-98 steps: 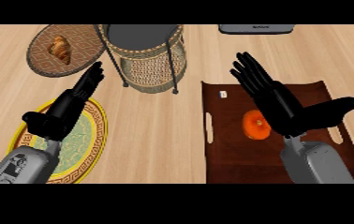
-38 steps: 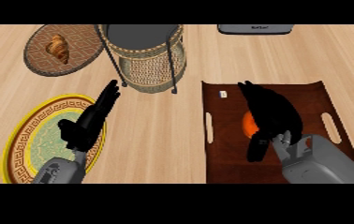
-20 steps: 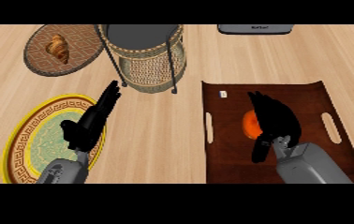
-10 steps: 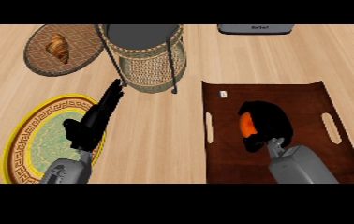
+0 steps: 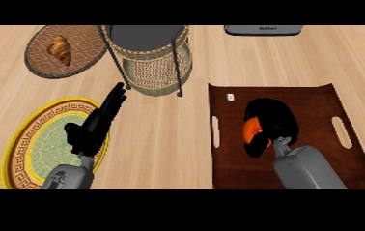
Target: Pick the squash from the tray and place it in the tiered basket
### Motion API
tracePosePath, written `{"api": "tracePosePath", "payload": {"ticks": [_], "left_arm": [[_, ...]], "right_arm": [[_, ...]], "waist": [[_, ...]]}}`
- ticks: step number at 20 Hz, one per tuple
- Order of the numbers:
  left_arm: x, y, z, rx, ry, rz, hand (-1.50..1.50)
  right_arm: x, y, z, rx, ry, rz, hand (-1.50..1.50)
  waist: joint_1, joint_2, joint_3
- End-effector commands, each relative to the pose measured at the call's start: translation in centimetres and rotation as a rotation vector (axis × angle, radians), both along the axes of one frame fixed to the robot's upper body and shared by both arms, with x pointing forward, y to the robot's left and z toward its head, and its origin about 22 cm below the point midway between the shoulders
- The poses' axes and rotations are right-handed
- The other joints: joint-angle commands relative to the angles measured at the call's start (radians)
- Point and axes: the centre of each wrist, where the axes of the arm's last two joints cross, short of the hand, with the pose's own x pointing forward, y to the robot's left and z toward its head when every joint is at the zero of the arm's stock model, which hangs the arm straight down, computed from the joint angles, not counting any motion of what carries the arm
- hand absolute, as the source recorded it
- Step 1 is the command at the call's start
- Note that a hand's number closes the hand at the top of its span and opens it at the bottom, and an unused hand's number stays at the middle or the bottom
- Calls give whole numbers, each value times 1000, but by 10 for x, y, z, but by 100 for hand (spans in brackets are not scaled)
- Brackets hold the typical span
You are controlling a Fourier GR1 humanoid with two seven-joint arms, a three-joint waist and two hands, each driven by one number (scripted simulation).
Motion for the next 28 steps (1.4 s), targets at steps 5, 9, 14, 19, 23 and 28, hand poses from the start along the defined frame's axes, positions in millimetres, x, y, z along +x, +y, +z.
{"api": "tracePosePath", "payload": {"ticks": [5, 9, 14, 19, 23, 28], "left_arm": [[-4, 2, -10, 0, 7, -16, 0], [1, 2, -7, 4, -1, 8, 0], [0, -1, 1, 2, 1, 22, 0], [1, 3, -1, 1, -11, 21, 0], [-12, 12, 9, 0, -19, -6, 0], [11, -8, 3, -20, 3, 11, 0]], "right_arm": [[0, -75, 8, -85, -40, -123, 150], [6, -80, 34, -97, -155, -145, 150], [4, -72, 69, 243, -316, -141, 150], [1, -46, 136, 429, -519, -66, 150], [-1, -28, 178, 441, -548, -21, 150], [21, 32, 231, 488, -531, -17, 150]], "waist": [[-4, 0, 0], [-4, 0, 0], [-8, -4, 1], [-4, -4, 0], [5, -3, 0], [8, 1, -1]]}}
